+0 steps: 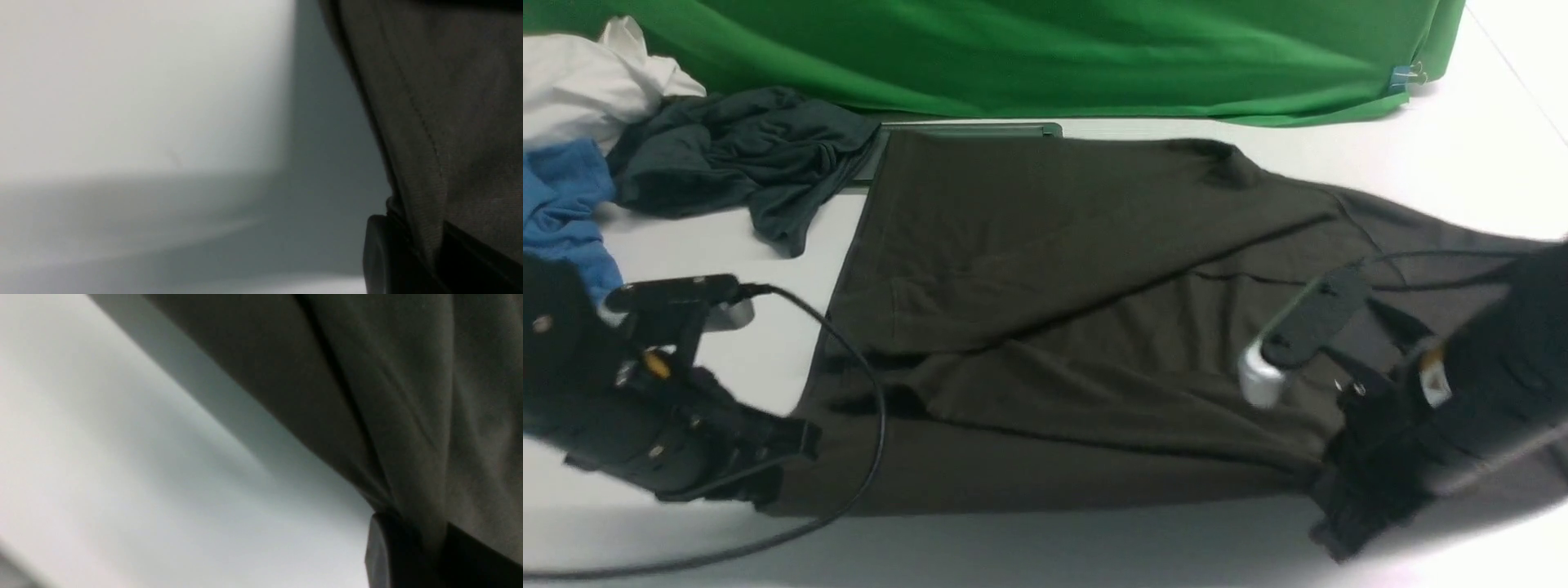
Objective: Fold a long-sleeved shirt on a white desktop.
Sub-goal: 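Fold the black garment in half by bringing its near edge over to the far edge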
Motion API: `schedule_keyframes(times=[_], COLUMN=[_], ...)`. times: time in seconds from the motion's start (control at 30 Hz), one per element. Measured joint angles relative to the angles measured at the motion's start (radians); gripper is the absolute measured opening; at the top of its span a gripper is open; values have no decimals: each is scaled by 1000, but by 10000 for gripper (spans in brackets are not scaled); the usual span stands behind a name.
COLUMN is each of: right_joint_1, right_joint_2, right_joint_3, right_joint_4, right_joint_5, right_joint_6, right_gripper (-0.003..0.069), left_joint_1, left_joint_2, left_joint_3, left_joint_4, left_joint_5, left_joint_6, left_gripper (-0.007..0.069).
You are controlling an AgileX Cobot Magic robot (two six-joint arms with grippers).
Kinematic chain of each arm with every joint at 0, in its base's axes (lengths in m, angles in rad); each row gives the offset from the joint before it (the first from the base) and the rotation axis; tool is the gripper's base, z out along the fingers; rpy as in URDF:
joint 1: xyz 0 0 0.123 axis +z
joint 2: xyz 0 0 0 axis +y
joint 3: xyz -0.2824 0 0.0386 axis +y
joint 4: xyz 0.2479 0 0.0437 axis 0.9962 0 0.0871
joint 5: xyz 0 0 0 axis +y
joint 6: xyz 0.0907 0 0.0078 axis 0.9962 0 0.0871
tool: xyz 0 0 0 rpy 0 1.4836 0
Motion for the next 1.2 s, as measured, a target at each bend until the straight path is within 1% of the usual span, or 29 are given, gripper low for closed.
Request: schedule_keyframes(times=[0.1,0.17,0.2,0.3,0.4,0.47,0.63,0.7,0.73,0.77,0.8,0.83,0.93,0.97,1.03,1.07,1.1,1.17,1.2], right_joint_1=[29,60,72,92,95,95,85,50,16,9,-27,-91,-188,-236,-274,-278,-301,-322,-331], right_joint_2=[-42,-71,-82,-97,-100,-99,-98,-91,-82,-78,-68,-41,25,83,153,162,234,350,425], right_joint_3=[73,149,171,190,175,129,-13,-86,-121,-134,-161,-214,-310,-362,-426,-435,-502,-615,-703], right_joint_4=[30,85,107,130,129,113,91,89,88,88,87,87,92,95,98,98,99,95,87], right_joint_5=[12,19,23,29,34,55,157,212,233,236,240,239,222,207,193,191,184,177,169], right_joint_6=[2,2,2,2,2,2,-40,-64,-80,-85,-99,-126,-167,-189,-213,-217,-245,-284,-297], right_gripper=[50,49,49,49,48,48,48,48,48,48,48,48,48,48,48,48,48,48,48], left_joint_1=[0,0,0,0,0,0,0,0,0,0,0,0,0,0,0,0,0,0,0], left_joint_2=[-84,-162,-186,-249,-276,-277,-257,-240,-226,-223,-209,-175,-74,12,87,87,181,305,368], left_joint_3=[65,132,144,146,146,141,57,-21,-68,-75,-107,-167,-266,-340,-404,-413,-493,-584,-641], left_joint_4=[-4,-4,-2,3,11,24,45,52,53,53,54,56,55,54,53,53,53,57,61], left_joint_5=[28,69,90,88,68,67,87,105,111,111,111,109,86,60,25,25,-18,-74,-126], left_joint_6=[-8,-29,-35,-51,-56,-57,-57,-47,-42,-42,-41,-34,-17,0,6,7,11,18,18], left_gripper=[46,46,46,46,46,46,46,46,46,46,46,46,46,46,46,46,46,46,46])
